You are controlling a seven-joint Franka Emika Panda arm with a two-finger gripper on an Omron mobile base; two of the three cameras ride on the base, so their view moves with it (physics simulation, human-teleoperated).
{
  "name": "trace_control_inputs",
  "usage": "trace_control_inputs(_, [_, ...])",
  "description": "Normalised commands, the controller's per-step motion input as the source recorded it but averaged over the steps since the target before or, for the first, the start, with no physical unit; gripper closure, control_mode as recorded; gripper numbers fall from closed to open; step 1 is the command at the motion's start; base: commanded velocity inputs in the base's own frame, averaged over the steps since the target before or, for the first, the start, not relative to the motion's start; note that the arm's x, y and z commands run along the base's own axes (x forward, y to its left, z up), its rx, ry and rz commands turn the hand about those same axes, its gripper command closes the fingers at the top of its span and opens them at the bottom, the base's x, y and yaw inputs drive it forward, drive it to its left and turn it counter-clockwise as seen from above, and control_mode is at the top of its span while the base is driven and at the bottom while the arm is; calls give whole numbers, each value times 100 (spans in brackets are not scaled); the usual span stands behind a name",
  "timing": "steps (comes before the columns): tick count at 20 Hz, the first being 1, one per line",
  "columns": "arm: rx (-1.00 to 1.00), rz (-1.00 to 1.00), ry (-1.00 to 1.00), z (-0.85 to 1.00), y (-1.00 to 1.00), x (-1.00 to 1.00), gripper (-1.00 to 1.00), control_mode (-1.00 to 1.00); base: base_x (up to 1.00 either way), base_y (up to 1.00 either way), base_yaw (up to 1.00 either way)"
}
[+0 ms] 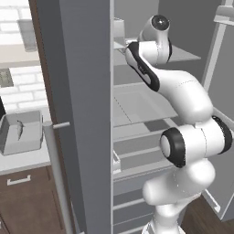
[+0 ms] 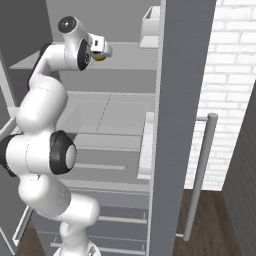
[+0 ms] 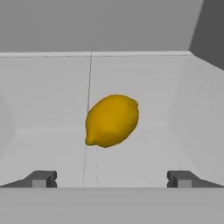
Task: Place one lemon and one fish in each tupperware on the nearby counter, to pack two identical lunches.
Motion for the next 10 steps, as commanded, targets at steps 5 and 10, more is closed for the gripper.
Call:
trace_control_inputs(5, [0,0,0,0,0,31,-100,-100,0,0,0])
trace_control_inputs(10, [-1,0,0,0,0,32,-100,-100,0,0,0])
